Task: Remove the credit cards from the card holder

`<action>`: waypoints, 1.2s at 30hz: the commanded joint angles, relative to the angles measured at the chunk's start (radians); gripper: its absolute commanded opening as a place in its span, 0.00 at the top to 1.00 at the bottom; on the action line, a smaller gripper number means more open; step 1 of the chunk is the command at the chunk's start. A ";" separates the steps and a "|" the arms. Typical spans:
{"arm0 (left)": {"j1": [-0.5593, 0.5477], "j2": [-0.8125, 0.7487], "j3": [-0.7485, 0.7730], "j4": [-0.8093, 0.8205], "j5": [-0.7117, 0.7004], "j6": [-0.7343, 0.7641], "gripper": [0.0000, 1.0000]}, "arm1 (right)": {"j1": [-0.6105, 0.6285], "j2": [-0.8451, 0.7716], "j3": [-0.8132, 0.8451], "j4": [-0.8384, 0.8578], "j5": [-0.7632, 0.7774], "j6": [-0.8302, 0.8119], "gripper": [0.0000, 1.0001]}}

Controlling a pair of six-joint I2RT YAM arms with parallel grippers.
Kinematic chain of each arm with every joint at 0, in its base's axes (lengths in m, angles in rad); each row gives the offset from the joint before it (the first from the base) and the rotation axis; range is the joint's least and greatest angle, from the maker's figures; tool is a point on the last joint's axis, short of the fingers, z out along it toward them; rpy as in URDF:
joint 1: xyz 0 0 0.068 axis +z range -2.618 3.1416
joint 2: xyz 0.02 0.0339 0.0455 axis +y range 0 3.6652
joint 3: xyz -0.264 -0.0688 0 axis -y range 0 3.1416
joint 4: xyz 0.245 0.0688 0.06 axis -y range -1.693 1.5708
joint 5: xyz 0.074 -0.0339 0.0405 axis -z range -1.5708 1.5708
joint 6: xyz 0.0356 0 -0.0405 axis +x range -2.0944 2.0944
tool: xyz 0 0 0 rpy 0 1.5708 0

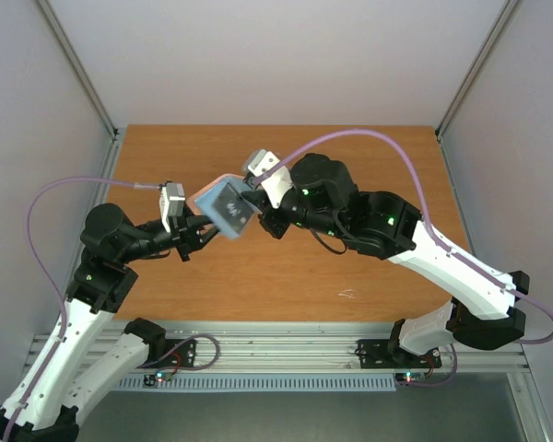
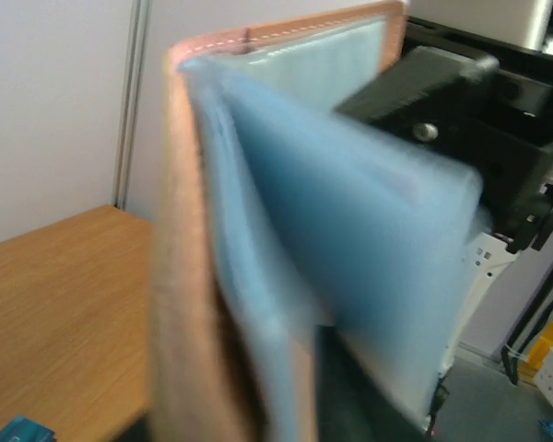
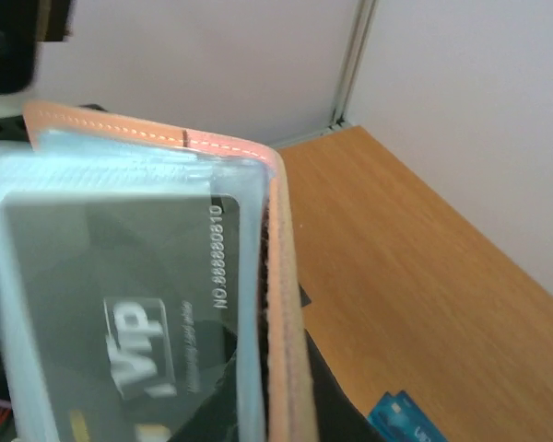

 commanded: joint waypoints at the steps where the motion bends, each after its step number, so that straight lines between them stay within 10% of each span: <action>1: 0.010 -0.031 -0.023 0.018 0.063 0.019 0.51 | -0.086 -0.048 0.024 -0.072 -0.088 0.079 0.99; 5: 0.015 -0.040 -0.056 0.029 0.080 0.012 0.24 | -0.091 0.001 0.113 -0.189 -0.071 0.065 0.99; 12: 0.024 -0.020 -0.053 0.085 0.012 -0.126 0.05 | -0.091 0.049 0.150 -0.198 -0.252 0.065 0.99; 16: 0.056 -0.034 -0.070 0.091 -0.026 -0.169 0.27 | -0.091 0.036 0.137 -0.162 -0.346 0.053 0.99; 22: 0.097 -0.064 -0.072 0.158 0.041 -0.197 0.97 | -0.115 0.026 0.132 -0.159 -0.450 0.054 0.99; 28: 0.106 -0.082 -0.062 0.103 0.045 -0.201 1.00 | -0.225 0.016 0.084 -0.133 -0.566 0.113 0.77; 32: 0.118 -0.088 -0.052 -0.137 -0.265 -0.151 1.00 | -0.364 0.038 0.118 -0.217 -0.539 0.183 0.53; 36: 0.125 -0.074 -0.039 -0.319 -0.561 -0.045 1.00 | -0.388 0.112 0.317 -0.438 -0.369 0.145 0.51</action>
